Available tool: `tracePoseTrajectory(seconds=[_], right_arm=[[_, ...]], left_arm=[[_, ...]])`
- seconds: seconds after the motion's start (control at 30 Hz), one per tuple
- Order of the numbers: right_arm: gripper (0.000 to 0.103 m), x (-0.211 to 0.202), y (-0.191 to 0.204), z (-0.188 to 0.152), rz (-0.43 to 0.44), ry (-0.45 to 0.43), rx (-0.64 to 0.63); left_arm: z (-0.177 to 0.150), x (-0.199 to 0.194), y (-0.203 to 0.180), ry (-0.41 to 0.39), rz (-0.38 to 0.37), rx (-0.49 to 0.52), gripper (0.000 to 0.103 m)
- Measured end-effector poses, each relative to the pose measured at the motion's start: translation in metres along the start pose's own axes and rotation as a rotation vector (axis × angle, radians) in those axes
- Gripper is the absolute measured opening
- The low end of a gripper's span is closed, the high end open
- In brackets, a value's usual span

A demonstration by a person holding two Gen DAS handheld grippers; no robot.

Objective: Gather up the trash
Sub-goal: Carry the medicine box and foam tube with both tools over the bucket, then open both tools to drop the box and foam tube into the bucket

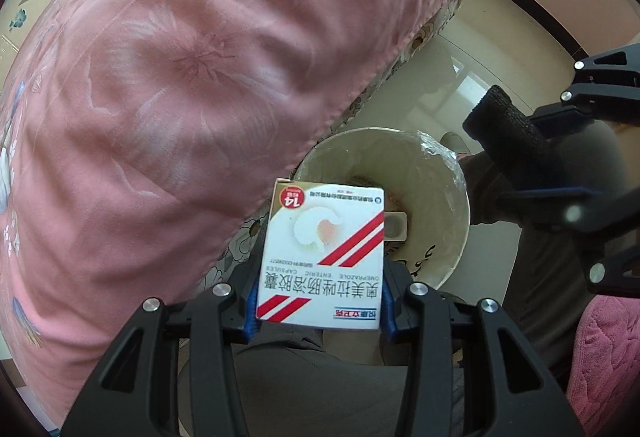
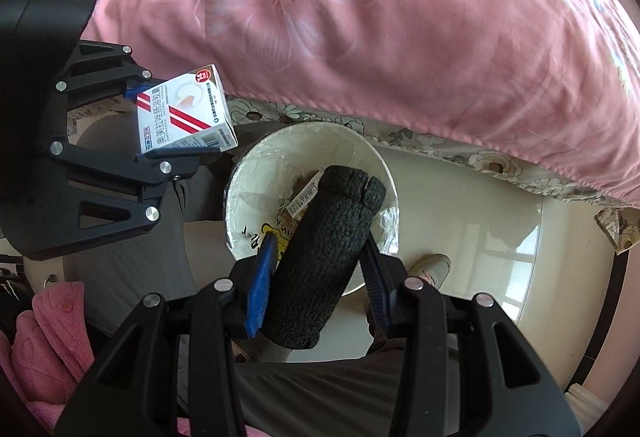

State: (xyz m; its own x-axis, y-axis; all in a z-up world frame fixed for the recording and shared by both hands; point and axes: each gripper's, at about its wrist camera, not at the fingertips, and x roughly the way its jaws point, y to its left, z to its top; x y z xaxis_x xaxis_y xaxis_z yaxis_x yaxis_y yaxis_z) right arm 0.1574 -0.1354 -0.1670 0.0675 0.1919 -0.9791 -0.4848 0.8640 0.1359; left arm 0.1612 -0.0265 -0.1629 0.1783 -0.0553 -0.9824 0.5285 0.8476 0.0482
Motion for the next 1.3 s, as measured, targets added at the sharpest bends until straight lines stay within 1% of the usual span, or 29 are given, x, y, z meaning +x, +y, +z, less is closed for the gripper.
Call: tracePoseTrajectory(seconds=[0.3,0.47,0.7,0.87,1.13,1.3], right_arm=[[0.043,0.051,-0.009,-0.003,0.048,0.053,0.055],[0.043,0.074,-0.012,-0.006,0.073,0.080,0.079],[0.043,0.112,-0.012,-0.004,0.069,0.137,0.093],[0.043,0.136,-0.018,-0.004,0.086,0.173,0.111],[0.043,0.168,-0.025,-0.004,0.113,0.206,0.155],[0.043,0.184,-0.034,-0.007,0.152,0.214,0.200]], left_arm=[[-0.005,0.046,-0.006,0.059,-0.038,-0.042,0.046],[-0.009,0.077,-0.007,0.106,-0.055,-0.069,0.046],[-0.010,0.113,-0.002,0.160,-0.081,-0.123,0.046],[-0.008,0.134,0.001,0.190,-0.101,-0.154,0.046],[-0.010,0.167,-0.004,0.218,-0.135,-0.198,0.046],[-0.011,0.188,-0.005,0.218,-0.163,-0.211,0.047]])
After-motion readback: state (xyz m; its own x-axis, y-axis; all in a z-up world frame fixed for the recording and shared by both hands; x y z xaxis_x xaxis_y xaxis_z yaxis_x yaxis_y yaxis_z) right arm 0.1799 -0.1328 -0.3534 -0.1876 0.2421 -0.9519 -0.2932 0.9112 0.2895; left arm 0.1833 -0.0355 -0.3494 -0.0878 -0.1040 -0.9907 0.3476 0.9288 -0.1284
